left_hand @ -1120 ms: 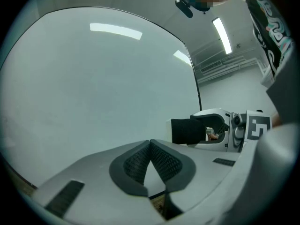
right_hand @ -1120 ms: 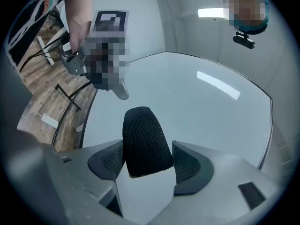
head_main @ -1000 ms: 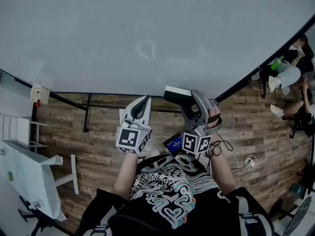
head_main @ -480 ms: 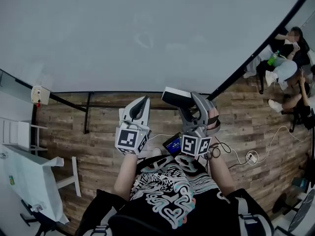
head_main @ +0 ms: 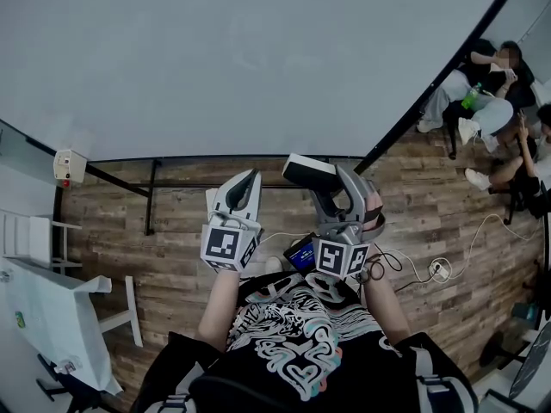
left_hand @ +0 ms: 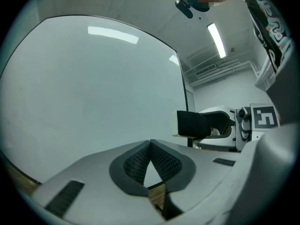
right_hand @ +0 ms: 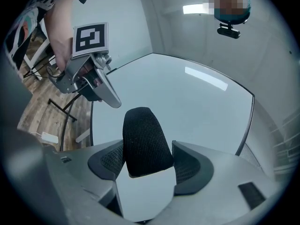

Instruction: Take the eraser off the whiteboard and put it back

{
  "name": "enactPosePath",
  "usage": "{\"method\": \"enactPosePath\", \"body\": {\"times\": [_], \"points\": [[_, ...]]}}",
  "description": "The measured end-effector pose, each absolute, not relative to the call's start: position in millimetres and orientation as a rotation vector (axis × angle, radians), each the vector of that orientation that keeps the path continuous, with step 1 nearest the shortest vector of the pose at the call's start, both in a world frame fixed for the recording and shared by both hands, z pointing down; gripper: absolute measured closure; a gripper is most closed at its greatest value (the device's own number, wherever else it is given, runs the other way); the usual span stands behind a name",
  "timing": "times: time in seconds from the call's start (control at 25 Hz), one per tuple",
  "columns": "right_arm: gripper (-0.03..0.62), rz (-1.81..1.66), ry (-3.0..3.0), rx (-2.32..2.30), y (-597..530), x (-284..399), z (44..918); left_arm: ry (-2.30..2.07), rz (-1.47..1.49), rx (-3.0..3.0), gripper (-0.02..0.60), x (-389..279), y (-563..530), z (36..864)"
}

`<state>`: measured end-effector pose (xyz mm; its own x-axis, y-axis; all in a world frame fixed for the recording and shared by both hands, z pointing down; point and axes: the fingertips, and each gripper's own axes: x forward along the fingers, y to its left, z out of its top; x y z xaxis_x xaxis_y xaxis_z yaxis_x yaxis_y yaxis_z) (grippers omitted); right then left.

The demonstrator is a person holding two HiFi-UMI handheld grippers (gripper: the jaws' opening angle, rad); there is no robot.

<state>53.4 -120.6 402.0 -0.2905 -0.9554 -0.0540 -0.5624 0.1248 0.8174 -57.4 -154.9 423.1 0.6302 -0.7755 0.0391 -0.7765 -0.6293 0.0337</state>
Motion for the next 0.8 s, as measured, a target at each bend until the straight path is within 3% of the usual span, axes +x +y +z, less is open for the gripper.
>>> {"method": "enactPosePath", "body": {"times": [0.8], "points": [[0.270, -1.026, -1.935, 1.488, -126.9, 53.5, 402.0, -1.366, 0.021, 2.797, 0.561, -61.4, -162.4, 422.9]]}}
